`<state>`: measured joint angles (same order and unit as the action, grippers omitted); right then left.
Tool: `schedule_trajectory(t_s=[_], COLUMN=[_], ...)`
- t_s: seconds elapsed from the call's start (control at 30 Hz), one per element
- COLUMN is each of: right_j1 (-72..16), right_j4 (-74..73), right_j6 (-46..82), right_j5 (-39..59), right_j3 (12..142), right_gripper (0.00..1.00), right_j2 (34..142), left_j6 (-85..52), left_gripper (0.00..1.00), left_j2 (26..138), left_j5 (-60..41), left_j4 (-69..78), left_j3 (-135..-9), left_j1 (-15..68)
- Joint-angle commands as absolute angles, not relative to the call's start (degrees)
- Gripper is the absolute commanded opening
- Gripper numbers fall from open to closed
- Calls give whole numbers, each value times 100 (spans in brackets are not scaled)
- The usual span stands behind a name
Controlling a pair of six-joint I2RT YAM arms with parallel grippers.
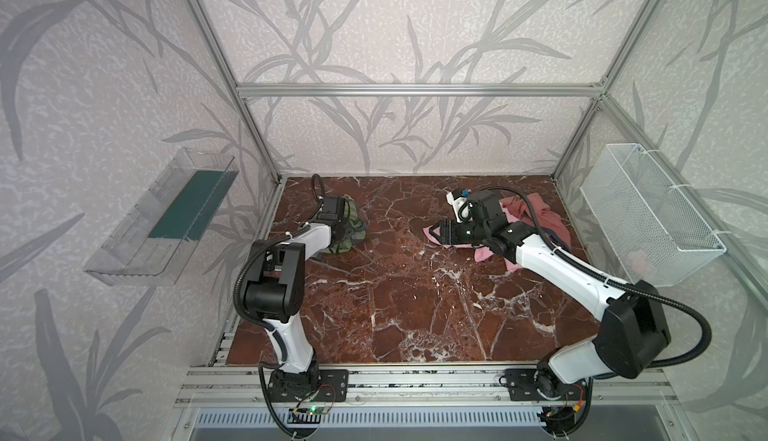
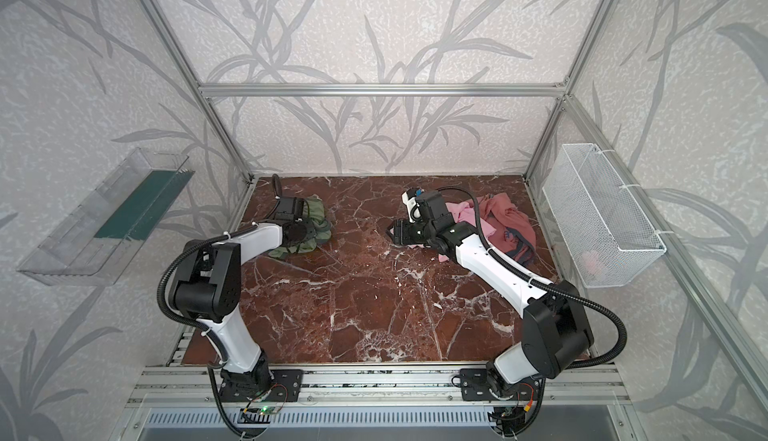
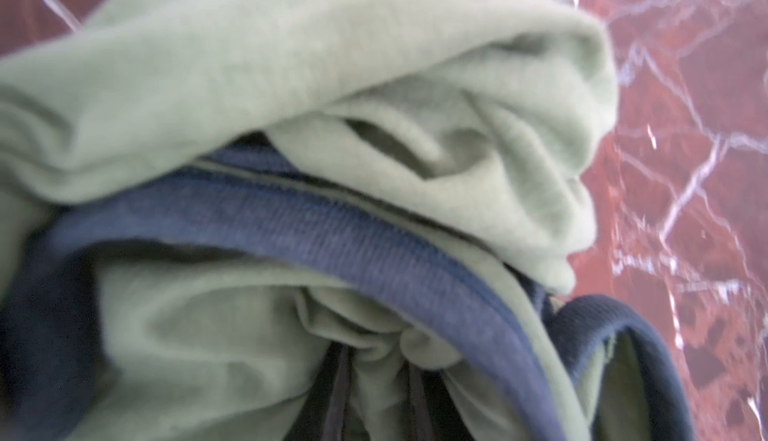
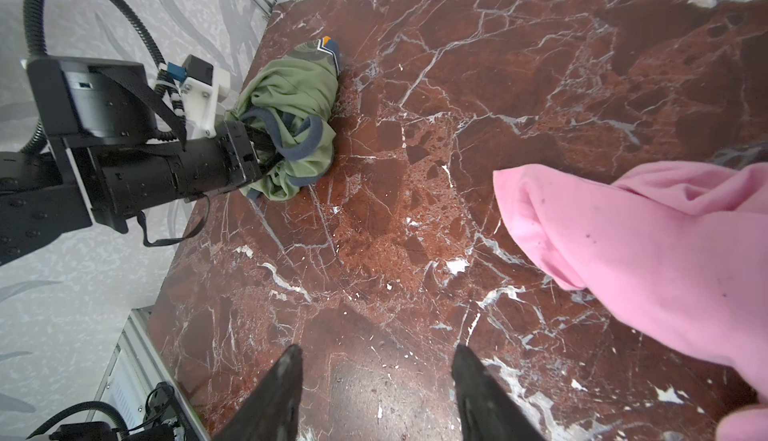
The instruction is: Pick out a specific cloth from the pile
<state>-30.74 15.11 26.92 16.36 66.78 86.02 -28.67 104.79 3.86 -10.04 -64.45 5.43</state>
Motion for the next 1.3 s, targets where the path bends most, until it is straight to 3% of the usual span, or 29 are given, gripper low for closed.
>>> schedule_trajectory(t_s=[0.0,0.3,0.7,0.87,1.03,1.13,1.27], right_j1=[-3040,-2843,-2188,-2031,-1873,-1738,-1569], right_j4=[1662,1783,1442,366,-593,-1449,-3142], right_j6=[2558,2305,1283,498,50,-236,-614], right_j5=[1438,1185,-536,-1514,-2388,-2459,-2464], right_j3=[6814,6640,5578,4571,3682,3143,2365], right_gripper=[58,58,65,71,72,72,72], right_j2=[8535,8121,6820,6477,6293,6212,6545], left_j6=[-2598,-2503,-1988,-1550,-1107,-669,-527], left_gripper=[24,28,57,67,68,68,68], left_j2=[10415,9297,7898,7567,7211,6943,6909], left_j5=[310,-87,681,1579,2592,3262,3430], left_j4=[-1176,-1011,-870,-731,-234,702,1493], left_j3=[-6650,-6352,-5701,-5346,-4634,-3951,-3449], left_j1=[530,957,1353,1323,1168,1152,844])
